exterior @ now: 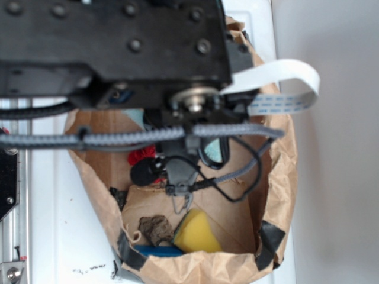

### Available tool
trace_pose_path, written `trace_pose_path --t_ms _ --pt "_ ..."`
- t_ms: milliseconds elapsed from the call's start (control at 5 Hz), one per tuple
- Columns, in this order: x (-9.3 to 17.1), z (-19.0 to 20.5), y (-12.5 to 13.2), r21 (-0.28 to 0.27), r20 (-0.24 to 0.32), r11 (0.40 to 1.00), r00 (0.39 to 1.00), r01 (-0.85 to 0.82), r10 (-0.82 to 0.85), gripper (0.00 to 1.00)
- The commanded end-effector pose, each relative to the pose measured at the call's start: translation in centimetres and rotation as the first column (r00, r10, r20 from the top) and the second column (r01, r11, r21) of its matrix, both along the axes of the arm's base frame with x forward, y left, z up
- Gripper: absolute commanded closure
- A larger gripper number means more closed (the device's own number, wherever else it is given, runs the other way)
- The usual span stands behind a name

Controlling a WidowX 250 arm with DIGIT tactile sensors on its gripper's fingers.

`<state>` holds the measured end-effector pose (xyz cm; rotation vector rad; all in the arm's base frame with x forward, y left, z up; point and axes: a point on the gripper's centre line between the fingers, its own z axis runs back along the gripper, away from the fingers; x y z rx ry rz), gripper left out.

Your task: Grab the blue cloth.

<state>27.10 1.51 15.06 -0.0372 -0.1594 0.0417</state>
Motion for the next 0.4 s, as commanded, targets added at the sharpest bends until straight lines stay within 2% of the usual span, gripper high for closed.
trace_pose_path --t_ms 0,200 --pt "0.83 4.15 -0.94 -0.024 0.137 0.999 0.99 0.045 -0.041 1.0" --pt "0.81 4.03 -0.98 -0.015 0.154 0.999 0.988 0.037 -0.034 1.0"
